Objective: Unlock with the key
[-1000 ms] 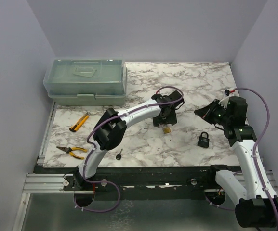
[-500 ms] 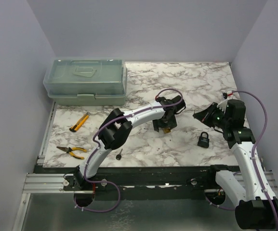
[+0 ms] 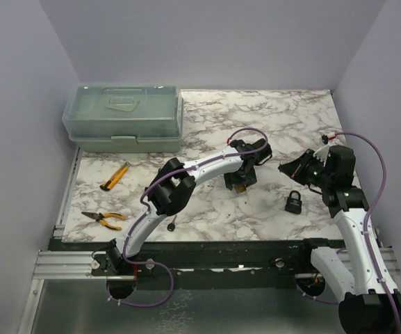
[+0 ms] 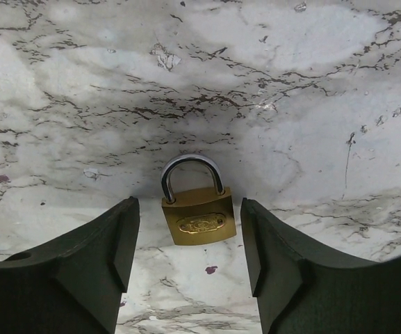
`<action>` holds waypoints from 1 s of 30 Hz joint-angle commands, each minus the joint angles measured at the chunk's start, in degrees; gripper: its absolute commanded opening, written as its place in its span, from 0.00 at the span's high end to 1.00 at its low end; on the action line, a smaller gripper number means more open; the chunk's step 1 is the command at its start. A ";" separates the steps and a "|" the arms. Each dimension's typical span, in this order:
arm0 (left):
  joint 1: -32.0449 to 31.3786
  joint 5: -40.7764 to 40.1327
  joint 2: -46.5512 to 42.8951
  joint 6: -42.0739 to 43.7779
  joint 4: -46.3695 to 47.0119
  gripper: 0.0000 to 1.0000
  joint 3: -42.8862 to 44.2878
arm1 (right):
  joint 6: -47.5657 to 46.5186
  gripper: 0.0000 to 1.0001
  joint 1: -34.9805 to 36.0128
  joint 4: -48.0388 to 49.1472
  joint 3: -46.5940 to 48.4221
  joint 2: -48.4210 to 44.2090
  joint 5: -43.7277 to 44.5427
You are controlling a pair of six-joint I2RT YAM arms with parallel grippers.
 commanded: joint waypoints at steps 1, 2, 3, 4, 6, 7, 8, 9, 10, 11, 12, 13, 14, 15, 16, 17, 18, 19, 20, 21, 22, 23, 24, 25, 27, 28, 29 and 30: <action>-0.44 -2.84 2.74 -0.76 -1.75 0.38 2.36 | -1.13 1.00 -0.37 -1.50 -0.95 -0.99 -1.87; -0.44 -2.64 3.03 -0.60 -1.80 0.40 2.53 | -1.11 1.00 -0.37 -1.56 -0.98 -1.07 -1.77; -0.44 -2.41 3.32 -0.49 -1.84 0.41 2.64 | -1.23 1.00 -0.37 -1.58 -1.04 -1.09 -1.74; -0.48 -2.20 3.56 -0.48 -1.84 0.43 2.73 | -1.24 1.00 -0.37 -1.54 -1.09 -1.10 -1.82; -0.44 -2.05 3.89 -0.36 -1.92 0.48 2.66 | -1.14 1.00 -0.37 -1.37 -1.22 -1.17 -1.83; -0.44 -2.13 3.87 -0.15 -1.93 0.51 2.47 | -1.15 1.00 -0.37 -1.35 -1.25 -1.13 -1.87; -0.44 -2.39 3.76 0.09 -1.93 0.54 2.22 | -1.16 1.00 -0.32 -1.32 -1.22 -1.13 -1.92; -0.44 -2.67 3.65 0.36 -1.93 0.57 1.95 | -1.16 1.00 -0.36 -1.24 -1.22 -1.09 -1.92; -0.39 -3.11 3.45 0.54 -1.93 0.59 1.53 | -1.23 1.00 -0.37 -1.17 -1.29 -1.09 -1.93; -0.43 -3.51 3.21 0.83 -1.93 0.61 1.02 | -1.24 1.00 -0.37 -1.15 -1.31 -1.02 -1.97; -0.46 -3.78 2.95 1.04 -1.85 0.64 0.53 | -1.24 1.00 -0.37 -1.17 -1.26 -1.00 -2.00; -0.48 -4.09 2.68 1.28 -1.84 0.67 -0.01 | -1.24 1.00 -0.37 -1.08 -1.28 -1.00 -2.06; -0.44 -4.36 2.50 1.60 -1.84 0.69 -0.45 | -1.23 1.00 -0.37 -1.06 -1.37 -0.91 -2.13; -0.48 -4.68 2.24 1.81 -1.84 0.71 -0.95 | -1.20 1.00 -0.37 -1.06 -1.32 -0.91 -2.10; -0.44 -5.08 1.89 1.95 -1.84 0.71 -1.65 | -1.24 1.00 -0.37 -1.06 -1.23 -0.85 -2.14; -0.44 -5.47 1.44 1.93 -1.84 0.71 -2.51 | -1.24 1.00 -0.37 -1.08 -1.27 -0.83 -2.26; -0.44 -5.90 0.73 1.83 -1.84 0.71 -3.57 | -1.24 1.00 -0.37 -1.06 -1.27 -0.80 -2.33; -0.44 -6.43 0.02 1.59 -1.84 0.71 -4.76 | -1.22 1.00 -0.37 -1.06 -1.28 -0.82 -2.45; -0.44 -6.99 -0.90 1.39 -1.84 0.71 -6.16 | -1.28 1.00 -0.37 -1.06 -1.30 -0.83 -2.60; -0.44 -7.52 -2.20 1.08 -1.77 0.71 -7.59 | -1.29 1.00 -0.37 -1.06 -1.33 -0.74 -2.66; -0.41 -7.75 -3.11 0.95 -1.46 0.71 -9.02 | -1.28 1.00 -0.37 -0.98 -1.40 -0.74 -2.81; -0.36 -7.78 -3.94 0.97 -0.67 0.71 -10.44 | -1.22 1.00 -0.37 -0.85 -1.52 -0.66 -3.02; -0.39 -7.78 -4.66 1.01 -0.09 0.71 -11.73 | -1.24 1.00 -0.37 -0.69 -1.64 -0.53 -3.21; -0.31 -7.66 -5.13 1.01 0.40 0.71 -12.85 | -1.17 1.00 -0.37 -0.50 -1.69 -0.44 -3.45; -0.22 -7.46 -5.82 0.73 0.69 0.70 -14.25 | -0.99 1.00 -0.37 -0.29 -1.63 -0.22 -3.96; -0.18 -7.44 -6.10 0.62 0.77 0.70 -14.87 | -0.90 1.00 -0.37 -0.27 -1.62 -0.07 -4.16; -0.17 -7.43 -6.37 0.66 0.84 0.69 -15.36 | -0.85 1.00 -0.37 -0.27 -1.62 -0.12 -4.27; -0.17 -7.48 -6.63 0.59 0.92 0.67 -15.85 | -0.75 1.00 -0.37 -0.21 -1.62 -0.10 -4.41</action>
